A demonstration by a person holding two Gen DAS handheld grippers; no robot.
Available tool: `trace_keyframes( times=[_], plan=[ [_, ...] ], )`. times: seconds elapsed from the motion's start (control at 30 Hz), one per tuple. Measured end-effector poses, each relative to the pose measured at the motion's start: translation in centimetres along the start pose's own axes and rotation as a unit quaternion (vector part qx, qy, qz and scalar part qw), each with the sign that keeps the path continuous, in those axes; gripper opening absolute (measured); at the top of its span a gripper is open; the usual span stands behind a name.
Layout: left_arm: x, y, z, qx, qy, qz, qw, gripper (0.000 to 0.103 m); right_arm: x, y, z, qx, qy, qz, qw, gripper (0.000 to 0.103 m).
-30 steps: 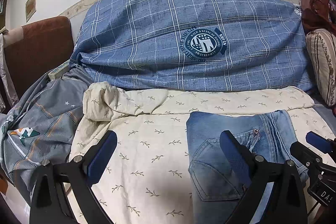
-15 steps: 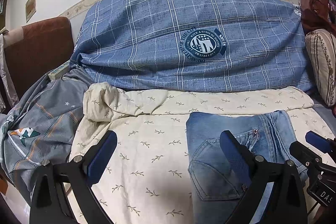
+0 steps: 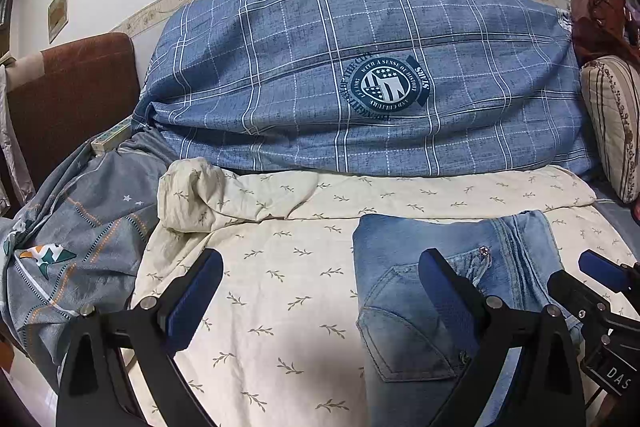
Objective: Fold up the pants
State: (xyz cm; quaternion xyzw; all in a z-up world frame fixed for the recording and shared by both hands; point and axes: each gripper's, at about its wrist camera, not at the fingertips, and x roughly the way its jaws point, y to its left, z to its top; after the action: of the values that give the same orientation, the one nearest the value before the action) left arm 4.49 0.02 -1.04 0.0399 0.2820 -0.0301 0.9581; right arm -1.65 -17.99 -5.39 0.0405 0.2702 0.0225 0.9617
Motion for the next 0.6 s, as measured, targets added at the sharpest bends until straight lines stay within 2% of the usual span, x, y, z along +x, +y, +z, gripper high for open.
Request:
trace_keyframes(
  times=[0.6],
  plan=[
    [-0.05,-0.22,-0.03,0.003,0.001,-0.002,1.0,0.098,0.11,0.03,-0.06,-0.001,0.003,0.0,1.0,0.061]
  ],
)
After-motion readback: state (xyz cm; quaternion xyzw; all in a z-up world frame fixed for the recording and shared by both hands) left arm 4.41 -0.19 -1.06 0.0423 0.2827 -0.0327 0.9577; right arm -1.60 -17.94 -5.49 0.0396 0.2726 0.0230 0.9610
